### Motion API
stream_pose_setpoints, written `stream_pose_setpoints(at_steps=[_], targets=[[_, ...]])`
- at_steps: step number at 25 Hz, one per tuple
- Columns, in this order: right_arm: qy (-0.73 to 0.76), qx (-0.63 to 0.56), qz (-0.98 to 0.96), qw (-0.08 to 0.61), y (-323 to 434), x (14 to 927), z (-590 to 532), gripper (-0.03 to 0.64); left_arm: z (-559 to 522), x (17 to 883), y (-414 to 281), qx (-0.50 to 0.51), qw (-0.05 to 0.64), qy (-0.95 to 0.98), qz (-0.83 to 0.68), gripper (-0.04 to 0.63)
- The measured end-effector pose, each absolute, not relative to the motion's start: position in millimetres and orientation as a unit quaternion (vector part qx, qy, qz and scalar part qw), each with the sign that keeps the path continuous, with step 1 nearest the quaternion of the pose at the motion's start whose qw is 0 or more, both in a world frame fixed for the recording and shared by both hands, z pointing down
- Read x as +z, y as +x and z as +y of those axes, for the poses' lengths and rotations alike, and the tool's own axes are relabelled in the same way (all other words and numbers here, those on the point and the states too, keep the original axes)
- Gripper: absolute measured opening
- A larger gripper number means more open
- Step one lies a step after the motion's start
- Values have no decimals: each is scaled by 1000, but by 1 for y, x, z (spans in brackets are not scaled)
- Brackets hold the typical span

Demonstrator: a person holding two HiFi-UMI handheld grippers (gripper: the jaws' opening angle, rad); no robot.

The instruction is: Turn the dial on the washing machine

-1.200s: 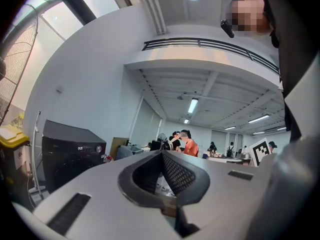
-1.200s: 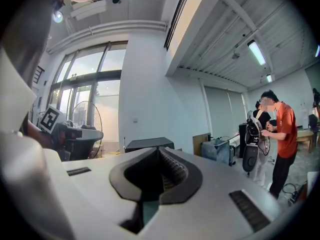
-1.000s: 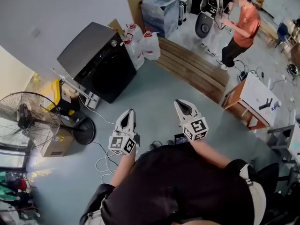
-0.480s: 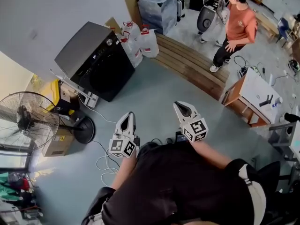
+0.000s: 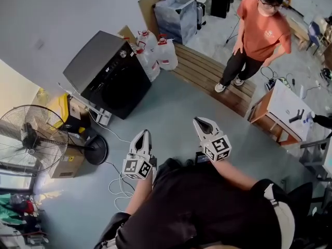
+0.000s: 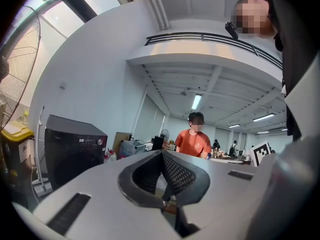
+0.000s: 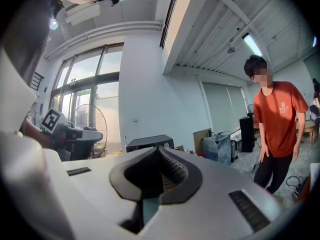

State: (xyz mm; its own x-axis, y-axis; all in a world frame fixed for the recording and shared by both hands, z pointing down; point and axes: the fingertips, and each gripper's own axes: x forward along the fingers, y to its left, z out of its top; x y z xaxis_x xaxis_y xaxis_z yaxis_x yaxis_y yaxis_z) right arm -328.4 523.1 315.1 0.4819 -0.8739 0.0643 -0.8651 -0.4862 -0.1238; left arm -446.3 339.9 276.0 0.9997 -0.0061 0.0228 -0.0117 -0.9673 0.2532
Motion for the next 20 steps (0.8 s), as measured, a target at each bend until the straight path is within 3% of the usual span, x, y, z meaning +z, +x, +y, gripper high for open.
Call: stream_pose_setpoints(at_steps=[10,20], targets=[[-846,-77,527,21,-288,337,461,26,277,305,-422,16,147,988,-41,14],[-830,-70,553,-1,-200,326,341,26,173,309,-324,8,163,986,-45,14]])
